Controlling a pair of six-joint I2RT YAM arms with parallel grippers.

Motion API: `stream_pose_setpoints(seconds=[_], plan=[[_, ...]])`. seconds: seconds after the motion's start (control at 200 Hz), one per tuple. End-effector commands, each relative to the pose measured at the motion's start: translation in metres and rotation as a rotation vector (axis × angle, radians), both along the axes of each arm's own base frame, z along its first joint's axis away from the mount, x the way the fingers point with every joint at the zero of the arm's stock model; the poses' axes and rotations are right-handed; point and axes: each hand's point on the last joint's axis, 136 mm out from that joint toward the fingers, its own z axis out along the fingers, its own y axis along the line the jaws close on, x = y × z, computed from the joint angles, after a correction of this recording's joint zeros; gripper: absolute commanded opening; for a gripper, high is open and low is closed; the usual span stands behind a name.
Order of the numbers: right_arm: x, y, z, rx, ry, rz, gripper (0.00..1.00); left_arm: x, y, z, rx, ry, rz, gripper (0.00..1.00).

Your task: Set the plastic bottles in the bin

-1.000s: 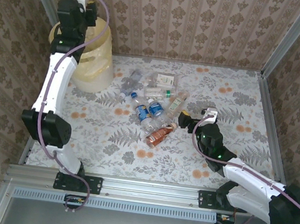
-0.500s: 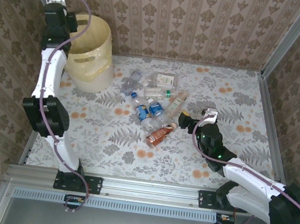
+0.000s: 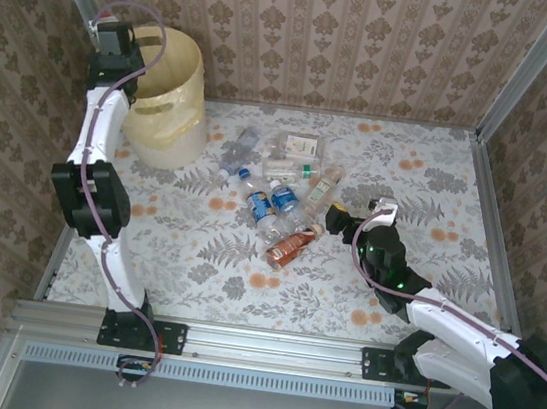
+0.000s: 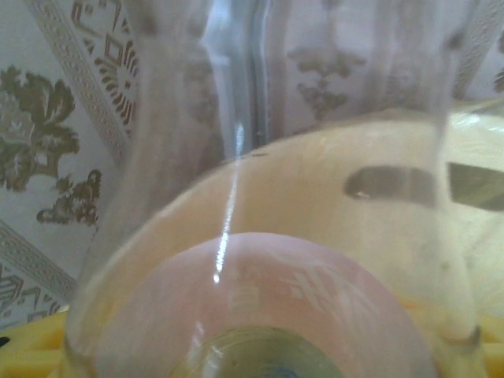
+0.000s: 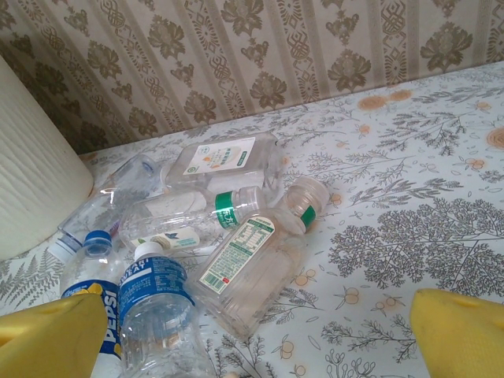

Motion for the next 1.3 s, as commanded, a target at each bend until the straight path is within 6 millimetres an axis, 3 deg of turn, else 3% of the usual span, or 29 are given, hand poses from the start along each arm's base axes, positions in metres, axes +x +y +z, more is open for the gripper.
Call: stream_pose_setpoints(seconds=[0.0, 0.215, 0.65, 0.805, 0.93, 1.06, 1.165, 1.295], plan=[[0.000, -0.007, -0.001, 0.006, 0.007, -0.036, 1.00, -0.005, 0.013, 0.007, -0.051, -0.026, 0.105, 0.73], [-0.002, -0.008, -0.003, 0.008, 0.024, -0.036, 1.00, -0.008, 0.011, 0.015, -0.092, -0.027, 0.113, 0.84], [0.001, -0.010, -0.010, 0.027, 0.059, -0.039, 1.00, -0.016, -0.038, 0.069, -0.168, -0.142, -0.039, 0.94], [0.000, -0.009, -0.015, 0.024, 0.073, -0.030, 1.00, -0.018, -0.082, 0.084, -0.207, -0.165, -0.181, 1.00], [0.000, -0.005, -0.019, 0.010, 0.088, -0.001, 1.00, -0.031, -0.112, 0.094, -0.202, -0.179, -0.212, 1.00], [0.000, -0.005, -0.026, -0.001, 0.110, -0.004, 1.00, -0.052, -0.169, 0.103, -0.127, -0.191, -0.310, 1.00], [0.001, -0.006, -0.028, 0.005, 0.114, -0.014, 1.00, -0.070, -0.214, 0.094, -0.099, -0.172, -0.420, 1.00], [0.002, -0.012, -0.030, 0.019, 0.119, -0.044, 1.00, -0.095, -0.260, 0.060, -0.147, -0.071, -0.504, 1.00]])
